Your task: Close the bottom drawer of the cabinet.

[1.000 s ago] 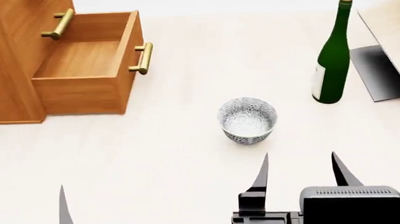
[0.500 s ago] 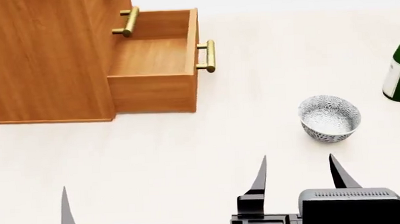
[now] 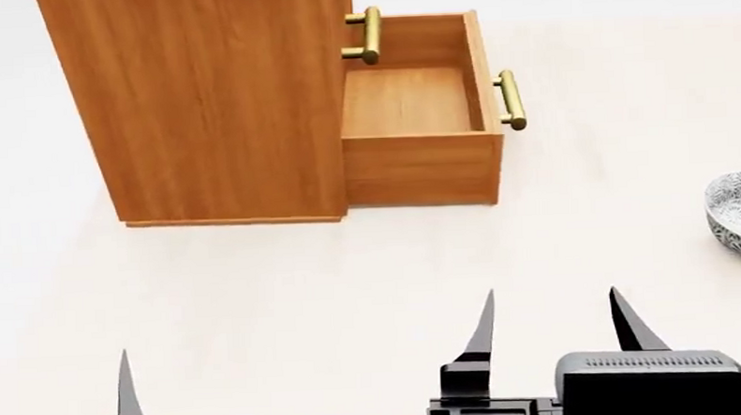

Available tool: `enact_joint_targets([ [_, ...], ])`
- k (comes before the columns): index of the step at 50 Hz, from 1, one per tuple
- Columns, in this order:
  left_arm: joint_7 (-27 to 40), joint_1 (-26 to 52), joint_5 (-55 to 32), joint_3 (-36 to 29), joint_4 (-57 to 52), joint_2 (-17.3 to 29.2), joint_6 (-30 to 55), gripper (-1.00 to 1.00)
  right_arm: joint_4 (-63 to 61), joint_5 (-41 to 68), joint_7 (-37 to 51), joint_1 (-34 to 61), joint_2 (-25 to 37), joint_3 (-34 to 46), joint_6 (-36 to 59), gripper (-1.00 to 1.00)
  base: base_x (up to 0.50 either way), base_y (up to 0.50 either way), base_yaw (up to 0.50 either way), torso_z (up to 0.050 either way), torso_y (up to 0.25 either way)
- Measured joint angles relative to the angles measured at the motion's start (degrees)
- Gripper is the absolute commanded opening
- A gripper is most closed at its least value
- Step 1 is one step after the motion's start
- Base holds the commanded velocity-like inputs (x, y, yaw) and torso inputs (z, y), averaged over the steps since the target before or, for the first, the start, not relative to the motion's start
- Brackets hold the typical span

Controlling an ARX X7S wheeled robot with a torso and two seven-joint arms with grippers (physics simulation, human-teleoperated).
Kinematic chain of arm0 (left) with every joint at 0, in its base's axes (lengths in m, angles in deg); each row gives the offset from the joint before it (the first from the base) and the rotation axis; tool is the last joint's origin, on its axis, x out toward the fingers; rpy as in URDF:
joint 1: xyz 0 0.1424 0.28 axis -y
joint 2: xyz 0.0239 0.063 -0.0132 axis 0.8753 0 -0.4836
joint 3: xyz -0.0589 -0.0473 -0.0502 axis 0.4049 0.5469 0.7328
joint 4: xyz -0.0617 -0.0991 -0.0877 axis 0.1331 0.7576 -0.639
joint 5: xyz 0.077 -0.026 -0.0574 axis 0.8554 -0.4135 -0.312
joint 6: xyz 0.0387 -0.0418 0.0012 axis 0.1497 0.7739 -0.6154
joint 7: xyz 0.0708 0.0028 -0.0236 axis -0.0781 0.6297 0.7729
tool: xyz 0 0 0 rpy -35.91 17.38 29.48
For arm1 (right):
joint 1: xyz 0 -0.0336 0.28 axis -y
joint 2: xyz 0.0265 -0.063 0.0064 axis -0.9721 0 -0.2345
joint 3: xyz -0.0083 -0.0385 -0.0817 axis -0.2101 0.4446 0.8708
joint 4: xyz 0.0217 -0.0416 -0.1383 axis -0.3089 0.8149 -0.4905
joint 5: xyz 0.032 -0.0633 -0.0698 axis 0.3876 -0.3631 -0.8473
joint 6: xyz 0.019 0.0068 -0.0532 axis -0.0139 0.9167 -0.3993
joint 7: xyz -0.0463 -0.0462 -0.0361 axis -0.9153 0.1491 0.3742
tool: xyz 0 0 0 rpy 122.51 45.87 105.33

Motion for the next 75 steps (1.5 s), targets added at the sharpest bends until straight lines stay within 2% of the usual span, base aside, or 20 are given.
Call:
enact_joint_targets([
  [30,1.41,0.08,-0.92,-1.16,0.10,0.99,0.32,1.00,-0.52,5.40,0.88,0.18,-0.46,-2.69,0.53,1.00,0.02,0.03,0.00,0.000,0.000],
  [75,3.37,0.40,-2.38,-1.96,0.32,2.15,0.51,1.00,-0.21,8.09,1.44,0.55,0.97,-2.21,-0.30,1.00,0.47,0.00,0.00,0.000,0.000],
])
